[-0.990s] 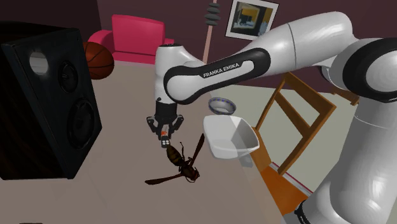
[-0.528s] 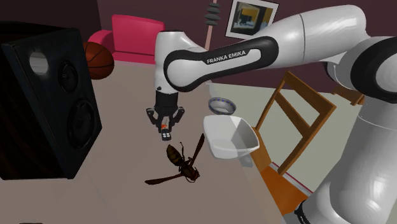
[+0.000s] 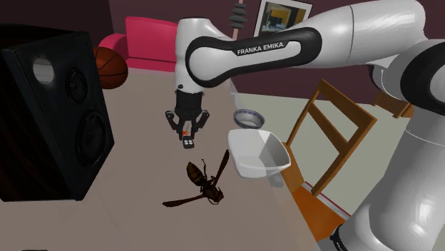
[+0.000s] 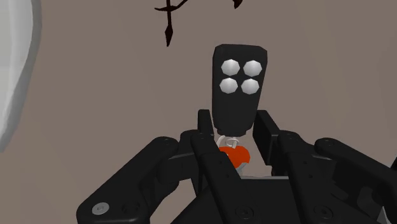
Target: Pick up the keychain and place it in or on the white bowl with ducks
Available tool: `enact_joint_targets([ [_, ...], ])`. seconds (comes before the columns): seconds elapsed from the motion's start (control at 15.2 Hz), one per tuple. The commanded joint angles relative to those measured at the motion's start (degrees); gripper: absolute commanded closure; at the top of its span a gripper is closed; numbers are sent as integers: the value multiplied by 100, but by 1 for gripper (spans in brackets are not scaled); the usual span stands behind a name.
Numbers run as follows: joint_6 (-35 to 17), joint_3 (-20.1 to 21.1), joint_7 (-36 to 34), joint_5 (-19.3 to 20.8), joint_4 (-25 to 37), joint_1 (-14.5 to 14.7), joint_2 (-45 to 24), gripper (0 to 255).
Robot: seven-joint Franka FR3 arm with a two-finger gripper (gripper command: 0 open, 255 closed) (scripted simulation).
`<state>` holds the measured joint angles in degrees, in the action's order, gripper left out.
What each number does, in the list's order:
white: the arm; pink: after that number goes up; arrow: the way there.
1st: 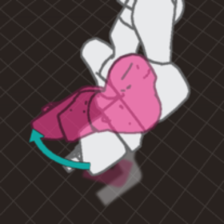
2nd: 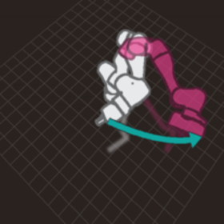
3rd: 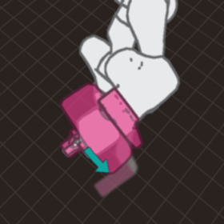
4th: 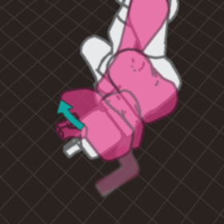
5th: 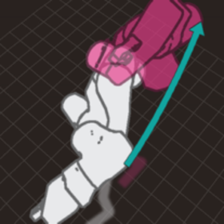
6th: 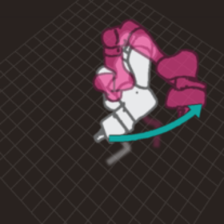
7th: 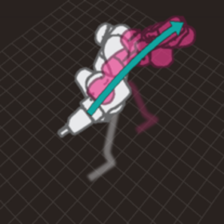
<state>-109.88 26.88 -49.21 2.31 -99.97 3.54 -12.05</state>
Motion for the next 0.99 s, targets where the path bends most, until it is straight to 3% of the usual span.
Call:
enact_joint_targets([
  [0.0,4,-66,226,-71,-121,-147,132,255],
  [0.92,69,-832,2167,-323,-562,-1264,618,255],
])
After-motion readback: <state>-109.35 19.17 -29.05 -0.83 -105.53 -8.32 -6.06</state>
